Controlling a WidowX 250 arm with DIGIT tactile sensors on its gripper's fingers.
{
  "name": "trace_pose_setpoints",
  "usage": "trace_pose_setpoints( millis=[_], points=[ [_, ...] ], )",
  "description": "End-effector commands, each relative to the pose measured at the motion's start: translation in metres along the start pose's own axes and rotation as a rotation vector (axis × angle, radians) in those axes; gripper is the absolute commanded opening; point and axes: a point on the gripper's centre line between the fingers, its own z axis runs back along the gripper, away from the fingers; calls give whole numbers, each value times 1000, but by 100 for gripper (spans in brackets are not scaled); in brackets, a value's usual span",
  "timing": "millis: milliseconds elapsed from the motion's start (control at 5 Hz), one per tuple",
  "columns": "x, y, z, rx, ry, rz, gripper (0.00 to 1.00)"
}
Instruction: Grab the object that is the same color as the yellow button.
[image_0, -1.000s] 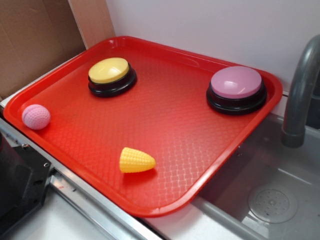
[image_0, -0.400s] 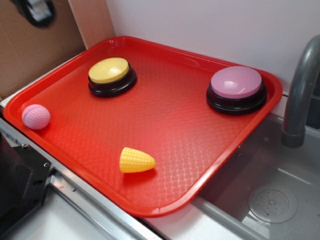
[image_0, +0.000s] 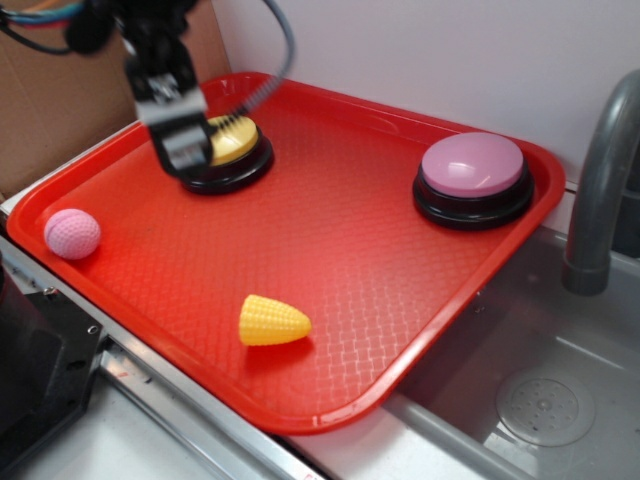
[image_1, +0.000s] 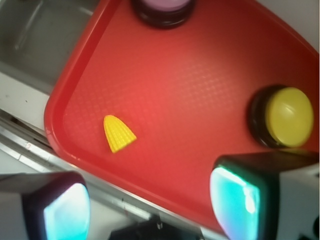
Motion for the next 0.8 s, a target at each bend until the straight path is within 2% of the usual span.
trace_pose_setpoints(
  millis=[0, 200, 400, 600],
  points=[
    [-2, -17, -55, -29, -78, -146, 100],
    [-7, -15, -81, -39, -65, -147, 100],
    [1, -16, -103, -70, -104, -183, 100],
    [7, -16, -117, -85, -78, -194, 100]
  ],
)
